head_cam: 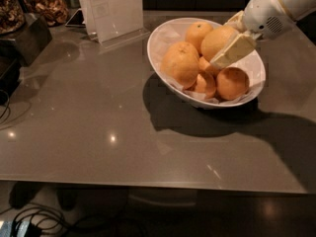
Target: Pick orange from white bowl
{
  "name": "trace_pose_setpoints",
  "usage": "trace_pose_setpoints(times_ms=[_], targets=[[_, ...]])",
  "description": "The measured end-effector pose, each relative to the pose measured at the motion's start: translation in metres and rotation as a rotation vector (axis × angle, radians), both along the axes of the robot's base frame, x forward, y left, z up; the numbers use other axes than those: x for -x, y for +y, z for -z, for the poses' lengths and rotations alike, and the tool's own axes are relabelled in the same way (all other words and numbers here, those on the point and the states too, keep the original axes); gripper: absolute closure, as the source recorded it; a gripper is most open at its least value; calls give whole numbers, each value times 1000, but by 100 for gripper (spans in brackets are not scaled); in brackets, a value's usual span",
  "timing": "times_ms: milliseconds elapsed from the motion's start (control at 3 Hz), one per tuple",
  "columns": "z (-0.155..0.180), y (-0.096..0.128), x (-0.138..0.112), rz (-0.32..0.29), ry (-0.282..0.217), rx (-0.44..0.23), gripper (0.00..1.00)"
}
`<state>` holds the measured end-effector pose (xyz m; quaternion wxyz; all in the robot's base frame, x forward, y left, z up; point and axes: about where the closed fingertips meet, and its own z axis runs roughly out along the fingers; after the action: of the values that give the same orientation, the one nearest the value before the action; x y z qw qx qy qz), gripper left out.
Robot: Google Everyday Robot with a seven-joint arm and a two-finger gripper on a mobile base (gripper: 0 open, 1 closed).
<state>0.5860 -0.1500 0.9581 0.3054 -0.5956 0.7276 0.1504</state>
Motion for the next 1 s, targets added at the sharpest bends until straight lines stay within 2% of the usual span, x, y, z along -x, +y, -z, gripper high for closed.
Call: trace_pose_setpoints(times_ms=[333,667,1000], targets=[[-21,-13,24,-8,-59,-100,100],[-22,-35,48,19,-67,-210,100],[-18,-51,73,35,-69,-284,100]])
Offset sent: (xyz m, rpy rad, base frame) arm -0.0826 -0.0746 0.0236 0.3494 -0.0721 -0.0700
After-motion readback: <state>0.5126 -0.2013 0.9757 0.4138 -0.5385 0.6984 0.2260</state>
